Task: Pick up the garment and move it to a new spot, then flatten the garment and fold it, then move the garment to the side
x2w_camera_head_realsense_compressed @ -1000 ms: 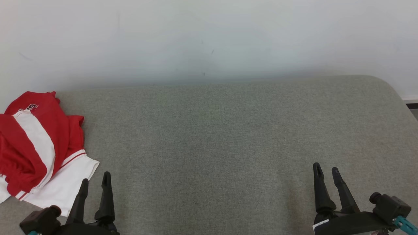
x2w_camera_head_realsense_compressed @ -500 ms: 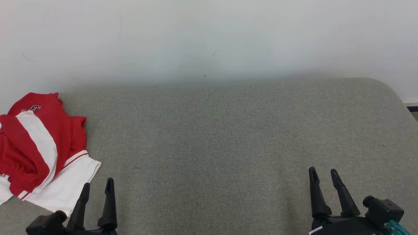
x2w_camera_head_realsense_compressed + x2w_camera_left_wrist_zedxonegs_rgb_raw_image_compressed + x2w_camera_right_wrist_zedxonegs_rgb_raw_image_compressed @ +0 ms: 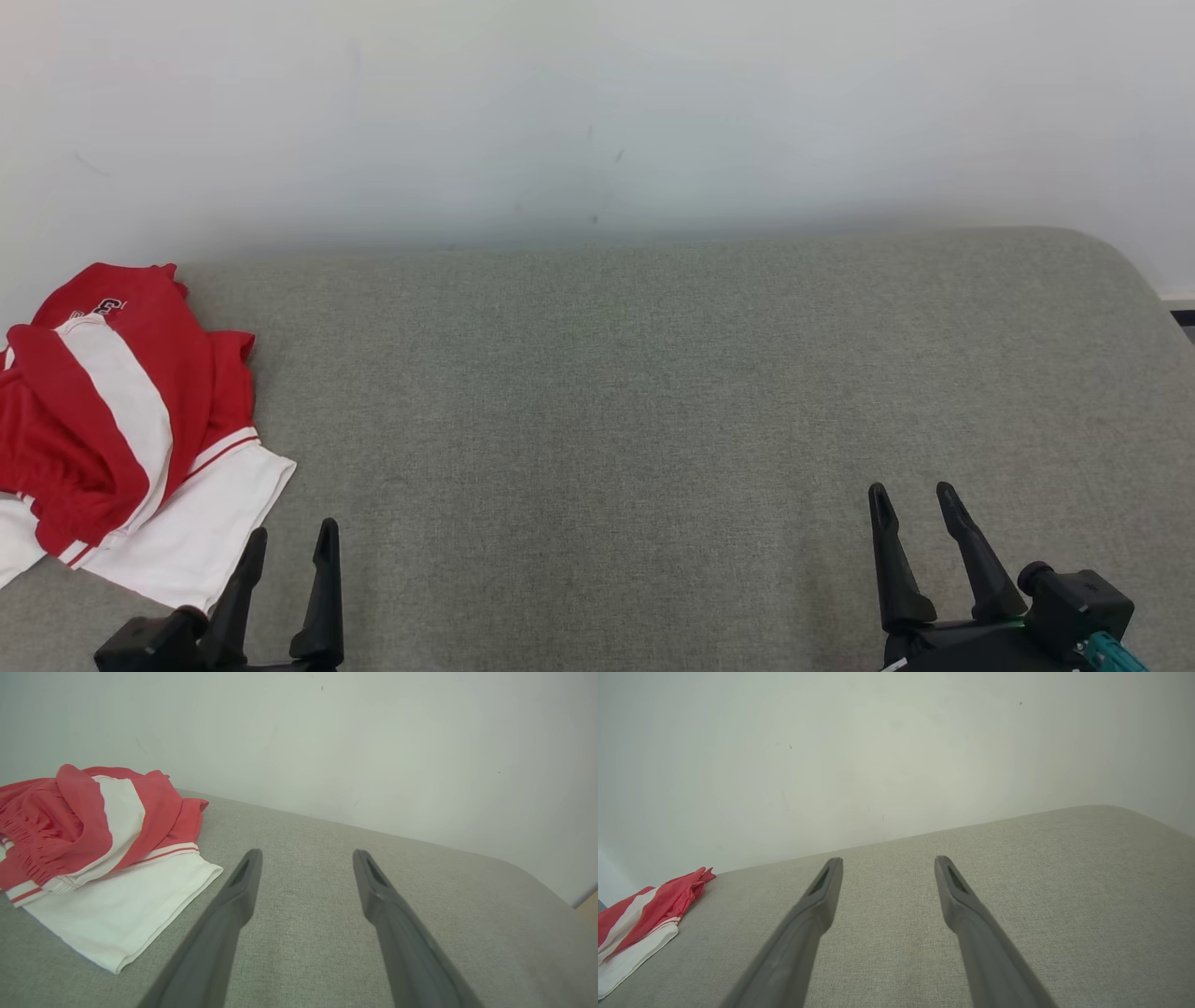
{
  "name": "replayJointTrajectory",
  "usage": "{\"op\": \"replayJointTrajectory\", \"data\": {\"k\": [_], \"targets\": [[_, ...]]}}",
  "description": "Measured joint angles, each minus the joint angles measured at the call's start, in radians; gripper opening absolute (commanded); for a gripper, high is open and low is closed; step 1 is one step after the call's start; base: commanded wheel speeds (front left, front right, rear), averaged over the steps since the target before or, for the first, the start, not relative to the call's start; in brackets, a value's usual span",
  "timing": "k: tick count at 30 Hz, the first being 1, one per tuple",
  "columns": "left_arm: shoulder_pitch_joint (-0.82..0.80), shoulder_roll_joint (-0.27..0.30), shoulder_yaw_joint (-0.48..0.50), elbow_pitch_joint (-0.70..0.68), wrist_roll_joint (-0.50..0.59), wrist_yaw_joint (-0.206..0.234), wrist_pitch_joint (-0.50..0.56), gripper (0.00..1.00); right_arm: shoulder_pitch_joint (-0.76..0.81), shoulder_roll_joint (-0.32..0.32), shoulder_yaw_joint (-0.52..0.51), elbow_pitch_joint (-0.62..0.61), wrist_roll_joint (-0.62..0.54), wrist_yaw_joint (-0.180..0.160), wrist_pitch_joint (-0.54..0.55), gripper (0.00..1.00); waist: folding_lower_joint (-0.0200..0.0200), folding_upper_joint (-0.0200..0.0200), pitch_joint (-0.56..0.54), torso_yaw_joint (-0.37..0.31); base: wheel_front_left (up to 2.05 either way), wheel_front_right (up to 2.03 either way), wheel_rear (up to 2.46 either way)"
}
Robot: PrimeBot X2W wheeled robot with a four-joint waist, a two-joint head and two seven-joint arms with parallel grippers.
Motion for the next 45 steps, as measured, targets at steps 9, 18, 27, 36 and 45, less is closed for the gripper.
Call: {"op": "replayJointTrajectory", "data": {"k": [9, 18, 27, 36, 45], "targets": [[0.004, 0.005, 0.006, -0.04, 0.028, 0.005, 0.01, 1.0, 0.009, 0.0, 0.001, -0.023, -0.057, 0.0, 0.002, 1.0, 0.0, 0.0001, 0.001, 0.006, 0.0, 0.0, 0.0], [0.024, 0.007, 0.006, -0.08, 0.063, 0.018, 0.038, 1.0, 0.019, 0.0, -0.001, -0.045, -0.098, 0.0, 0.003, 1.0, 0.0, 0.0, 0.0, 0.005, 0.0, 0.0, 0.0], [0.033, 0.014, 0.008, -0.096, 0.089, 0.022, 0.049, 1.0, 0.035, 0.001, -0.019, -0.055, -0.112, 0.0, -0.008, 1.0, 0.0, 0.0, 0.003, 0.002, 0.0, 0.0, 0.0], [0.035, 0.019, 0.005, -0.094, 0.094, 0.026, 0.044, 1.0, 0.036, 0.001, -0.017, -0.057, -0.12, 0.0, -0.013, 1.0, 0.0, 0.0, 0.001, 0.001, 0.0, 0.0, 0.0], [0.034, 0.024, 0.0, -0.095, 0.094, 0.031, 0.037, 1.0, 0.04, 0.001, -0.015, -0.057, -0.113, 0.0, -0.015, 1.0, 0.0, 0.0, 0.002, 0.016, 0.0, 0.0, 0.0]]}}
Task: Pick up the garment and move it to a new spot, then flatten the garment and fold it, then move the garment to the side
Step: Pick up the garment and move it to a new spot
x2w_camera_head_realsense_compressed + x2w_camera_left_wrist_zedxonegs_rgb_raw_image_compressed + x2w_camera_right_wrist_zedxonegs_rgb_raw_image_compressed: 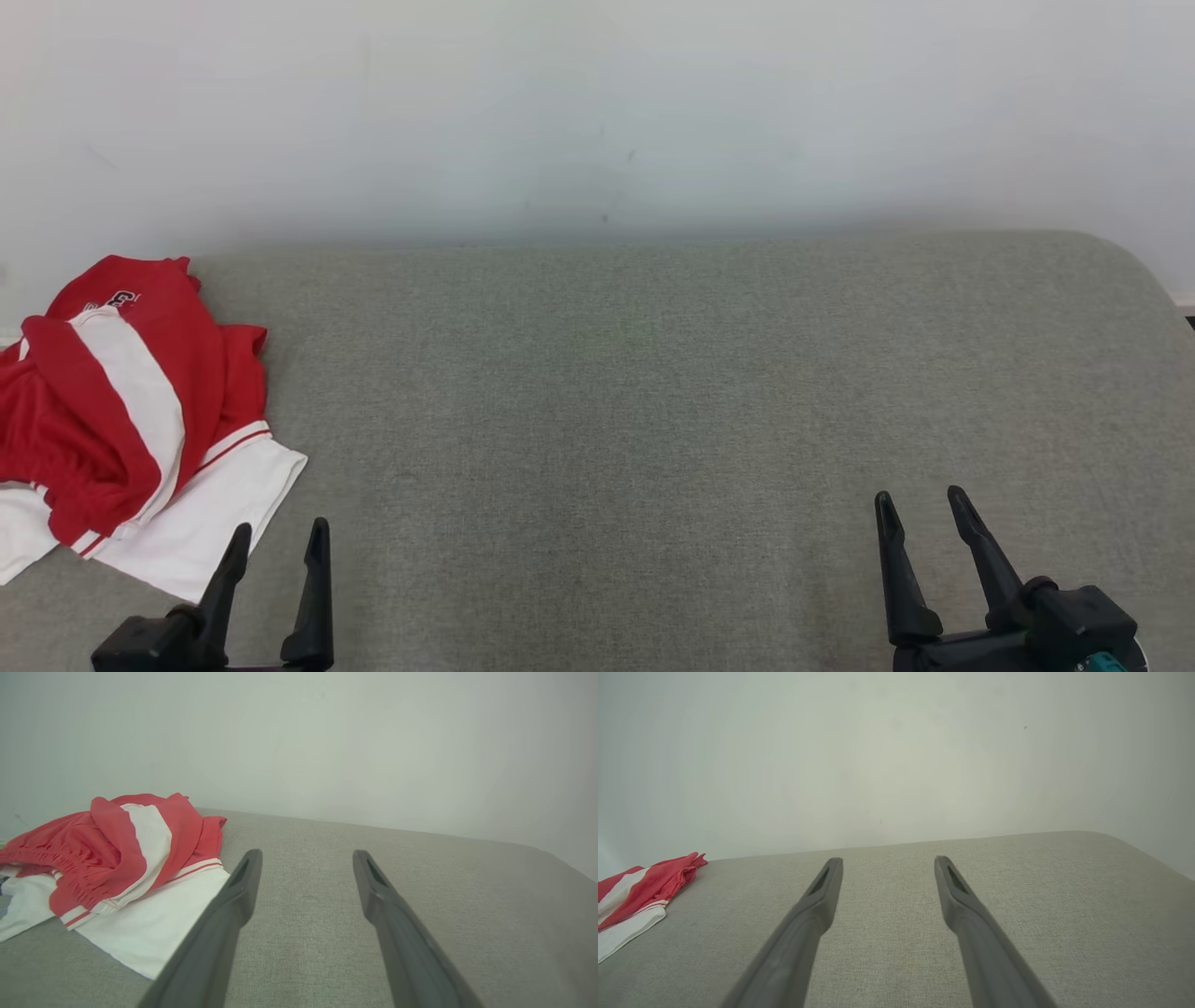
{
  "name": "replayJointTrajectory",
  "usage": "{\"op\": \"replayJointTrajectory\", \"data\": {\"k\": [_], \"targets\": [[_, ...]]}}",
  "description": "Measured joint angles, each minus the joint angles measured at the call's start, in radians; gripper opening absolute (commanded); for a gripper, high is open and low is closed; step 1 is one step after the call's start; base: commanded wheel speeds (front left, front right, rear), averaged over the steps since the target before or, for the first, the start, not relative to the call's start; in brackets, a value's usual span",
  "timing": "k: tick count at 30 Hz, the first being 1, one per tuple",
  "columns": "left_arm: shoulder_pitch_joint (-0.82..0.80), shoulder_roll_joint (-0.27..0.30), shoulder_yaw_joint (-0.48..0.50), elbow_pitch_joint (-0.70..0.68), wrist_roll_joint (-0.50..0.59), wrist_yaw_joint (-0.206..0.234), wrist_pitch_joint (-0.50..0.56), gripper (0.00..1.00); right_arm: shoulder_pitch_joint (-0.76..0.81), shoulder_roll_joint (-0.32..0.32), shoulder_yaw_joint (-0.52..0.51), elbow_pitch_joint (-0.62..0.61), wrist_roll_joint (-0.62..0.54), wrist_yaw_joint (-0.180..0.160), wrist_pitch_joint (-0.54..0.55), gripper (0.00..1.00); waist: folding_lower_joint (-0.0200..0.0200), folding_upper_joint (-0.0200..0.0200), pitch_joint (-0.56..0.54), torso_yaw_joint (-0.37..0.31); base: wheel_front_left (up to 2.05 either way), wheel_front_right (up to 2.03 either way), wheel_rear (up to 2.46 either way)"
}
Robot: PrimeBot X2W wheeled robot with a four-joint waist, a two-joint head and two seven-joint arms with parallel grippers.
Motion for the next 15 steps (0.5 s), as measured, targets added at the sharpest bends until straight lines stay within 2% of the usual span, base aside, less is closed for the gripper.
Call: {"op": "replayJointTrajectory", "data": {"k": [7, 15], "targets": [[-0.008, 0.005, -0.004, -0.001, 0.008, 0.022, -0.004, 1.0, 0.003, 0.0, 0.003, 0.008, 0.008, 0.0, -0.007, 1.0, 0.0001, 0.0, 0.004, 0.036, 0.0, 0.0, 0.0], [-0.007, 0.012, -0.003, -0.007, 0.019, 0.036, -0.004, 1.0, 0.006, 0.001, 0.009, 0.021, 0.015, 0.0, -0.013, 1.0, 0.0, 0.0, 0.006, 0.128, 0.0, 0.0, 0.0]]}}
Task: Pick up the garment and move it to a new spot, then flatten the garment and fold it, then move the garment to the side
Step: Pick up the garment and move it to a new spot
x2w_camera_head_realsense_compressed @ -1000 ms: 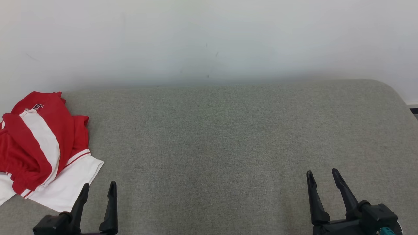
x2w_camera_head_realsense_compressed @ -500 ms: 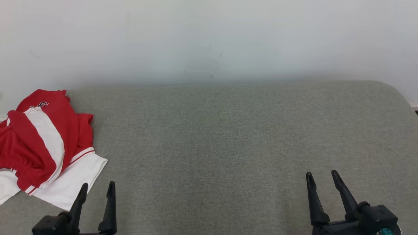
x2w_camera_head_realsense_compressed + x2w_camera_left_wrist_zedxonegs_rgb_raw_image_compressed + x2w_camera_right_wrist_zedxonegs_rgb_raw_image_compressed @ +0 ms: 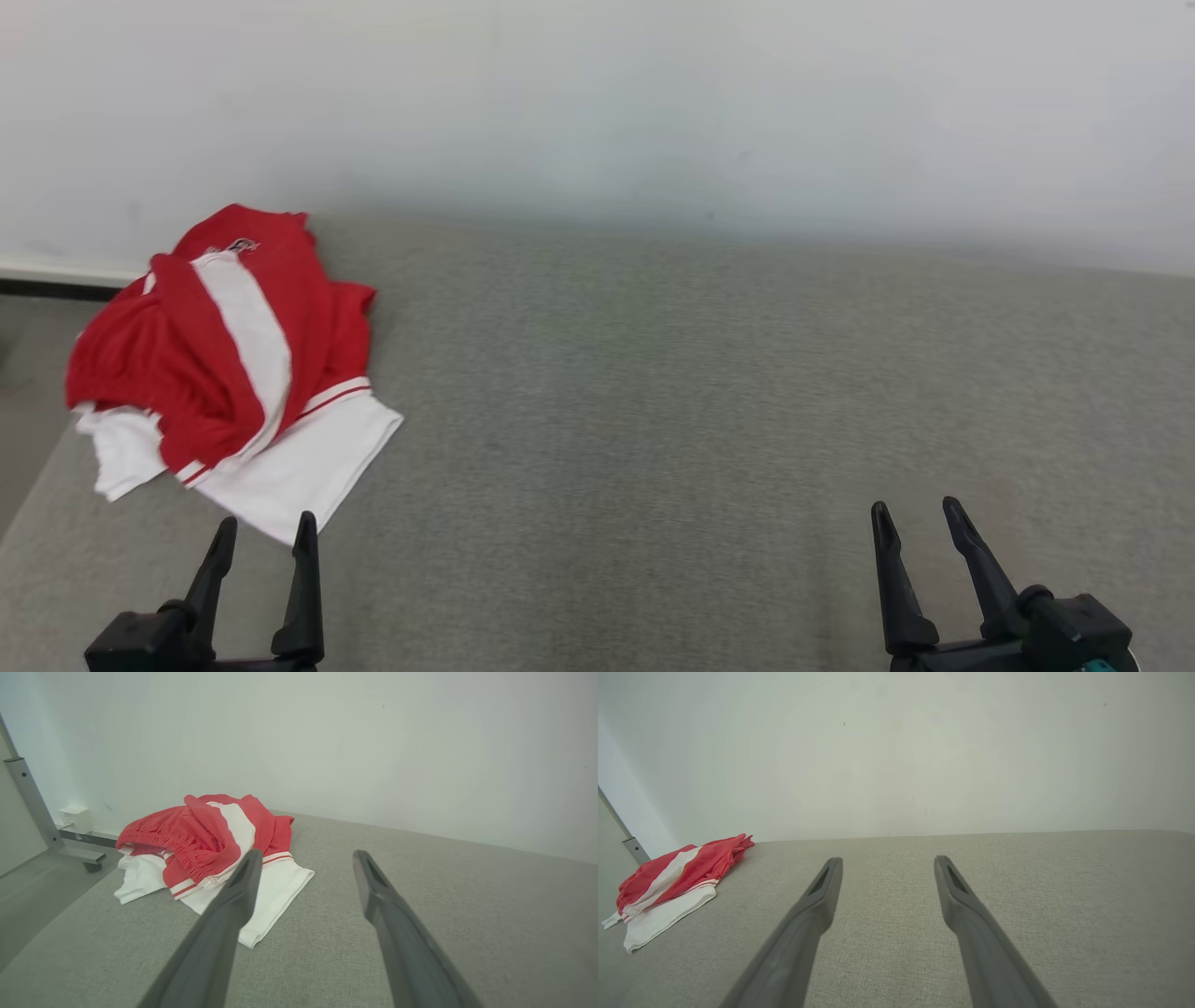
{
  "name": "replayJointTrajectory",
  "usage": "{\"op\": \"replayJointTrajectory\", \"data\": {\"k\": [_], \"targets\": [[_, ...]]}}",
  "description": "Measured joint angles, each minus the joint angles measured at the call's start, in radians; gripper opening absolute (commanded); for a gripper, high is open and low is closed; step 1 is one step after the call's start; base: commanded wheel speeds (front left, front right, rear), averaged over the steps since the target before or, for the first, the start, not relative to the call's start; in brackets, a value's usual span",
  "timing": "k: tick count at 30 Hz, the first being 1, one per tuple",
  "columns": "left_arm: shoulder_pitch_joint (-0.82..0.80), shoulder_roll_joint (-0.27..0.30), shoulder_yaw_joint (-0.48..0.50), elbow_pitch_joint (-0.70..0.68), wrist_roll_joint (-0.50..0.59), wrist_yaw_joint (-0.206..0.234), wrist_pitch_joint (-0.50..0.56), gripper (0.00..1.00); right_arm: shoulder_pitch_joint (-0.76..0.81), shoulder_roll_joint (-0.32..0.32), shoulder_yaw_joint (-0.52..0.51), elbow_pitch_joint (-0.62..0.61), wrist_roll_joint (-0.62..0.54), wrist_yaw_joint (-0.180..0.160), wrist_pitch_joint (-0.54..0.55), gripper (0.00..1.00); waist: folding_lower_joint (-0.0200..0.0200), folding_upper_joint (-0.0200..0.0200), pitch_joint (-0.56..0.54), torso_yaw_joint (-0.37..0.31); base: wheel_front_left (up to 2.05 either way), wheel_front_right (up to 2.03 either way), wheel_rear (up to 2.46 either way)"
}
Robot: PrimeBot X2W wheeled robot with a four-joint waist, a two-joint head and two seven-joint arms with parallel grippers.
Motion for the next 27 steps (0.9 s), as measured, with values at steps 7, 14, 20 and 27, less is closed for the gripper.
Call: {"op": "replayJointTrajectory", "data": {"k": [7, 14, 20, 27], "targets": [[-0.004, 0.008, 0.008, 0.021, 0.0, 0.011, -0.015, 1.0, 0.002, 0.0, 0.0, 0.005, 0.0, 0.0, 0.001, 1.0, 0.0, 0.0, 0.002, 0.112, 0.0, 0.0, 0.0], [-0.005, 0.015, 0.021, 0.038, -0.004, 0.025, -0.032, 1.0, -0.002, 0.0, 0.012, 0.011, 0.0, 0.0, 0.004, 1.0, 0.0, 0.0, 0.002, 0.249, 0.0, 0.0, 0.0], [-0.003, 0.019, 0.039, 0.042, -0.012, 0.043, -0.05, 1.0, -0.02, 0.001, 0.038, 0.012, 0.0, 0.0, 0.012, 1.0, -0.0001, 0.0, 0.006, 0.333, 0.0, 0.0, 0.0], [0.009, 0.016, 0.059, 0.038, -0.026, 0.06, -0.071, 1.0, -0.061, -0.004, 0.065, 0.031, 0.0, 0.0, 0.02, 1.0, 0.0, 0.0, 0.035, 0.37, 0.0, 0.0, 0.0]]}}
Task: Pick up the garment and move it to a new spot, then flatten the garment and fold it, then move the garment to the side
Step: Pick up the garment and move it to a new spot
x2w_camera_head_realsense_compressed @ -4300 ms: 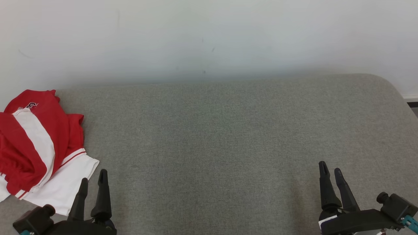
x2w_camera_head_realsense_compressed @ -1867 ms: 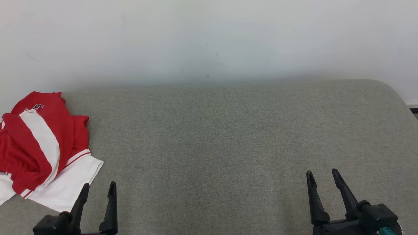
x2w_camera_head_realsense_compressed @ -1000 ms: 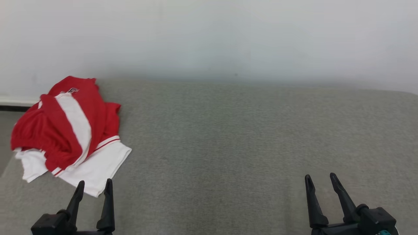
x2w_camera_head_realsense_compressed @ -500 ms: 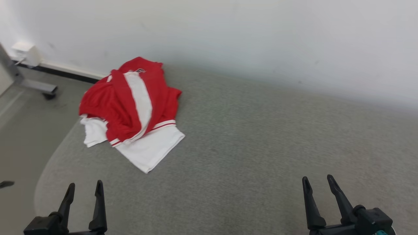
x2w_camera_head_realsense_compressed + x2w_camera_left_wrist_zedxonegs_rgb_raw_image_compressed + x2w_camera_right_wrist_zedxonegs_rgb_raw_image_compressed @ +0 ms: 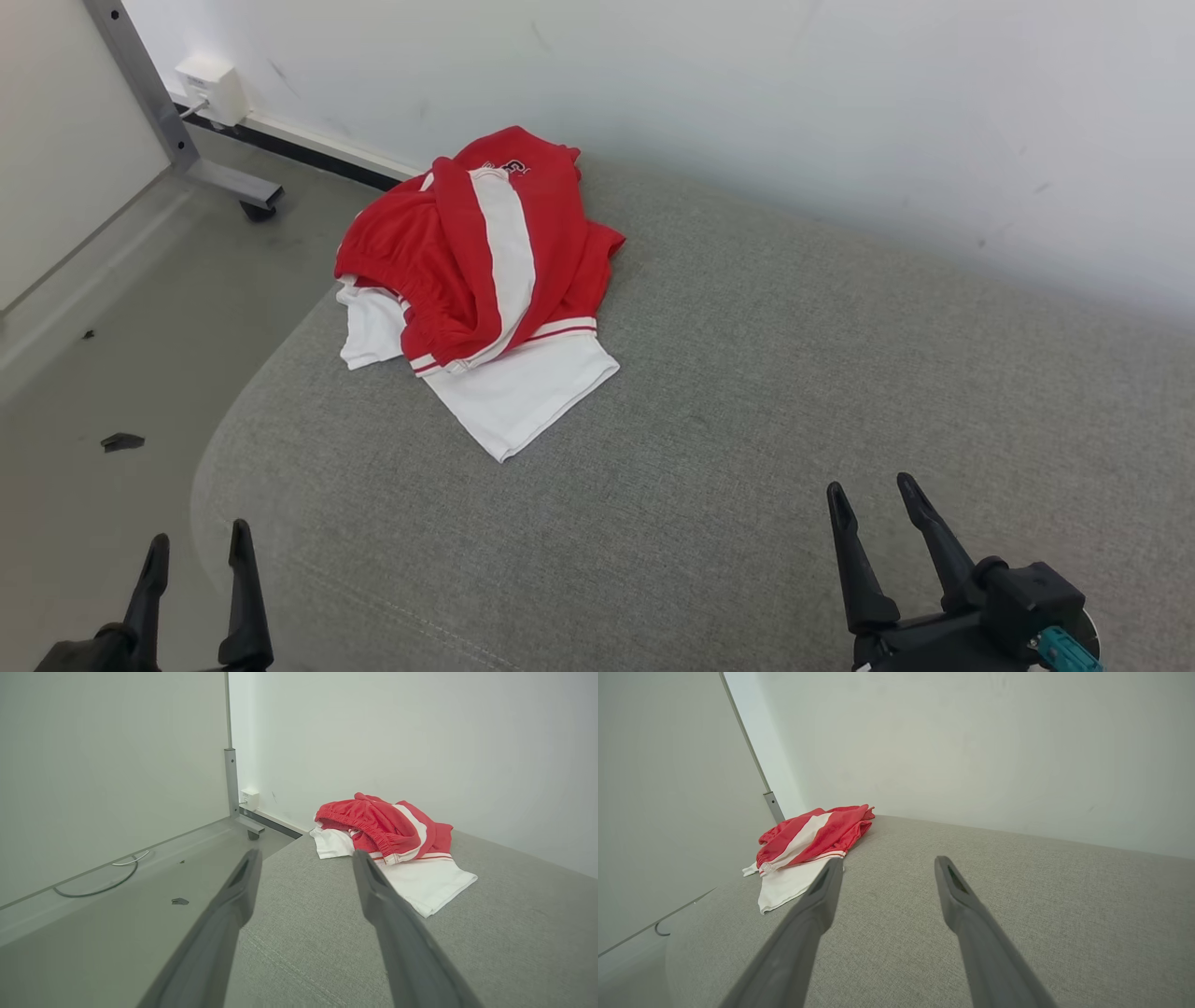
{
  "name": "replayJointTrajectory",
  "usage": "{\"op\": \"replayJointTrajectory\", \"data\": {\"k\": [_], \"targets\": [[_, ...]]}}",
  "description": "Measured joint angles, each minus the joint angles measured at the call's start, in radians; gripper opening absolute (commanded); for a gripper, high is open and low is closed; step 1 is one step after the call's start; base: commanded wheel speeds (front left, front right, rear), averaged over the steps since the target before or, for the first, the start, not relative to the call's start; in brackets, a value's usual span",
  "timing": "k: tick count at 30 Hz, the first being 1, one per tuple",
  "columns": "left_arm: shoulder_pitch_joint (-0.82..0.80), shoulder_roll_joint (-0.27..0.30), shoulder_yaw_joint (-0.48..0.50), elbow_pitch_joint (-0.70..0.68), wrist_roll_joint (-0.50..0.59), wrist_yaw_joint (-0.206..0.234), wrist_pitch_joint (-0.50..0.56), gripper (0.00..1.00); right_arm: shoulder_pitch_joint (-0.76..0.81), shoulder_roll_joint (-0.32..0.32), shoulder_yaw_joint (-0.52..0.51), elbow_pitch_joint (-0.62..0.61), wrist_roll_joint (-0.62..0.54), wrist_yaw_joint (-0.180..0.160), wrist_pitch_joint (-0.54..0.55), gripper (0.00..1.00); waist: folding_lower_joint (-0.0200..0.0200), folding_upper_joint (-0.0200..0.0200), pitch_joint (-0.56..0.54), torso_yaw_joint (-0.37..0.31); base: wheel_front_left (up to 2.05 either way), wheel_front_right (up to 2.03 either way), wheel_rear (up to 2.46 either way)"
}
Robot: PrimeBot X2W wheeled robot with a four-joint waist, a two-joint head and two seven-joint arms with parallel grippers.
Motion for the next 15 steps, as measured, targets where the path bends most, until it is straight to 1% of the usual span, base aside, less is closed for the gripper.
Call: {"op": "replayJointTrajectory", "data": {"k": [6, 9, 12, 15], "targets": [[0.002, -0.001, 0.002, 0.007, -0.009, 0.003, -0.009, 1.0, -0.012, -0.012, 0.005, 0.014, 0.002, 0.0, -0.003, 1.0, 0.0, 0.0, 0.006, 0.002, 0.0, 0.0, 0.0], [-0.016, -0.001, 0.0, 0.023, -0.017, 0.002, -0.007, 1.0, -0.002, -0.011, -0.018, 0.014, 0.002, 0.0, -0.009, 1.0, 0.0, 0.0, 0.002, -0.004, 0.0, 0.0, 0.0], [-0.061, 0.013, 0.006, 0.035, -0.026, -0.006, 0.003, 1.0, 0.016, -0.01, -0.036, 0.006, 0.0, 0.0, -0.008, 1.0, 0.0, 0.0, 0.0, -0.015, 0.0, 0.0, 0.0], [-0.13, 0.04, 0.005, 0.049, -0.036, -0.031, 0.02, 1.0, 0.006, -0.014, -0.047, -0.021, -0.013, 0.0, 0.004, 1.0, -0.0001, 0.0, 0.004, -0.034, 0.0, 0.0, 0.0]]}}
